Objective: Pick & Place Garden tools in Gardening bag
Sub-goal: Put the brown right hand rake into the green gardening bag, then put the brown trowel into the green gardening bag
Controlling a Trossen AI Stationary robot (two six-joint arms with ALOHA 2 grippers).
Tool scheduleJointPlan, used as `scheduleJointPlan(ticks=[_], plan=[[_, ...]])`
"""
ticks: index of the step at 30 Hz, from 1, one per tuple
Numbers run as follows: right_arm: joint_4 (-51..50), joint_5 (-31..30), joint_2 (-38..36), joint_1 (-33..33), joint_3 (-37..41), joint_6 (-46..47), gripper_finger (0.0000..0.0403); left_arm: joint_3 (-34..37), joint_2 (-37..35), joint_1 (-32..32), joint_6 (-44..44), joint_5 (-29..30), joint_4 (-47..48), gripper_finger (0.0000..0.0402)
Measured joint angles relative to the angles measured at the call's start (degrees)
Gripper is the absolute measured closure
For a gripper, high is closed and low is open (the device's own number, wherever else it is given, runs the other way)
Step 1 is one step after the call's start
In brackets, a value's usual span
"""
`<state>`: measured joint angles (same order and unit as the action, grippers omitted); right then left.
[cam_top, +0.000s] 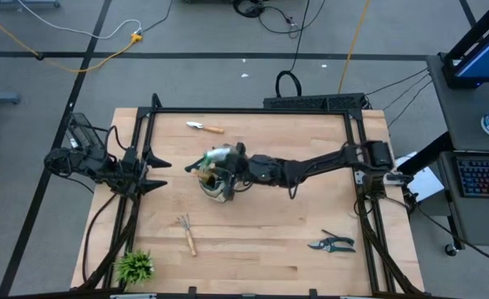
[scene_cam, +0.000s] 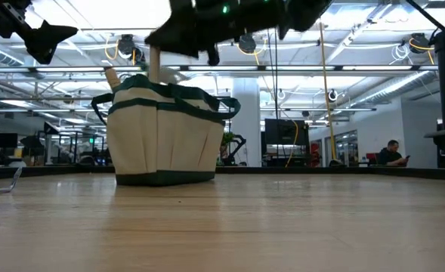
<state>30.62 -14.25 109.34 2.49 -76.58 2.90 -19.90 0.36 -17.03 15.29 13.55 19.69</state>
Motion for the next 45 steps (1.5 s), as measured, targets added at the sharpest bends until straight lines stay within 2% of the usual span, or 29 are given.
scheduleJointPlan(ticks=[2,12,23,28,39,45], plan=[[1.2,2.3,1.9,0.0,0.1,0.0,0.0341,0.0,0.0,0.0,0.0,0.0,0.0,0.0078],[-2.8,2.4,2.6,0.2,0.1,-1.3,0.0336,0.0,0.0,0.0,0.2,-0.1,0.2,0.0078],[-6.7,2.3,2.5,0.3,0.1,0.1,0.0308,0.0,0.0,0.0,-0.1,0.0,0.2,0.0078],[-6.7,2.3,2.5,0.2,0.1,0.9,0.0281,0.0,0.0,0.0,0.1,-0.1,0.2,0.0078],[-6.2,2.4,2.5,0.3,0.1,0.9,0.0189,0.0,0.0,0.0,0.0,-0.1,0.2,0.0078],[-3.5,2.4,1.9,0.3,0.1,-0.7,0.0154,0.0,0.0,0.0,0.0,-0.1,0.2,0.0078]])
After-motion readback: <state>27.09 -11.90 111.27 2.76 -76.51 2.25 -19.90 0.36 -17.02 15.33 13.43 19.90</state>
